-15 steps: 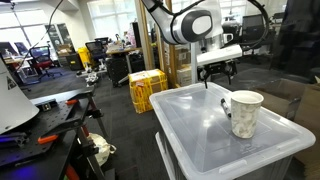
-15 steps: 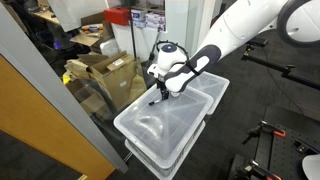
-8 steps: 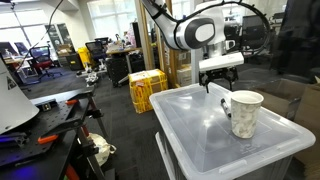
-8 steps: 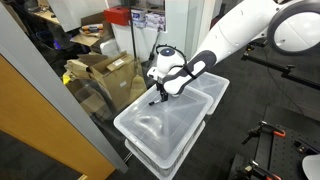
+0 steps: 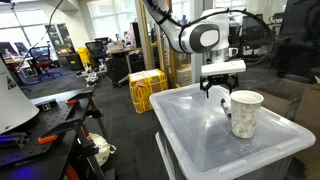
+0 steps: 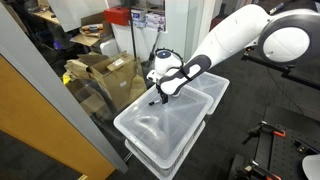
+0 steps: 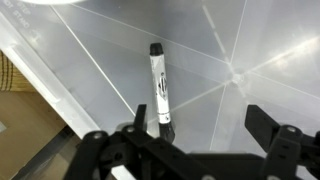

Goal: Move the marker to the left

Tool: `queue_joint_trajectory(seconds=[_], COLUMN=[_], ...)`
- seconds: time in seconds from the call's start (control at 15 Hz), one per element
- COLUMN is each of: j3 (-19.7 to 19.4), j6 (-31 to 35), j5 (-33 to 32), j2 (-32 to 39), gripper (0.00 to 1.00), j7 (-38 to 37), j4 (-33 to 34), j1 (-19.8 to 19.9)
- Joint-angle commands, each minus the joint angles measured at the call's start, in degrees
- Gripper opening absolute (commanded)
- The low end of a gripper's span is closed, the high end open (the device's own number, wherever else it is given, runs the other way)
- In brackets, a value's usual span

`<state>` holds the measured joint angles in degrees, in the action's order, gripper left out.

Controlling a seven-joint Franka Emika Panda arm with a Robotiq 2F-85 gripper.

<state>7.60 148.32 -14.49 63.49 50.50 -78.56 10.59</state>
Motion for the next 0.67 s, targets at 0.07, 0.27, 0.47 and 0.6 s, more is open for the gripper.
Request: queue_joint_trajectory(seconds=[0.07, 0.27, 0.47, 0.6], j3=[0.1, -0.1, -0.3, -0.4], j6=[-4.2, -5.5, -7.8, -9.3], j5=[1.8, 1.5, 1.6, 1.7], j2=[3.4, 5.3, 7.2, 8.3], gripper=[1.00, 1.00, 1.00, 1.00], j7=[2.5, 3.2, 4.7, 5.5], j4=[6.0, 8.9, 11.8, 13.6], j1=[-0.2, -0.5, -1.0, -1.2])
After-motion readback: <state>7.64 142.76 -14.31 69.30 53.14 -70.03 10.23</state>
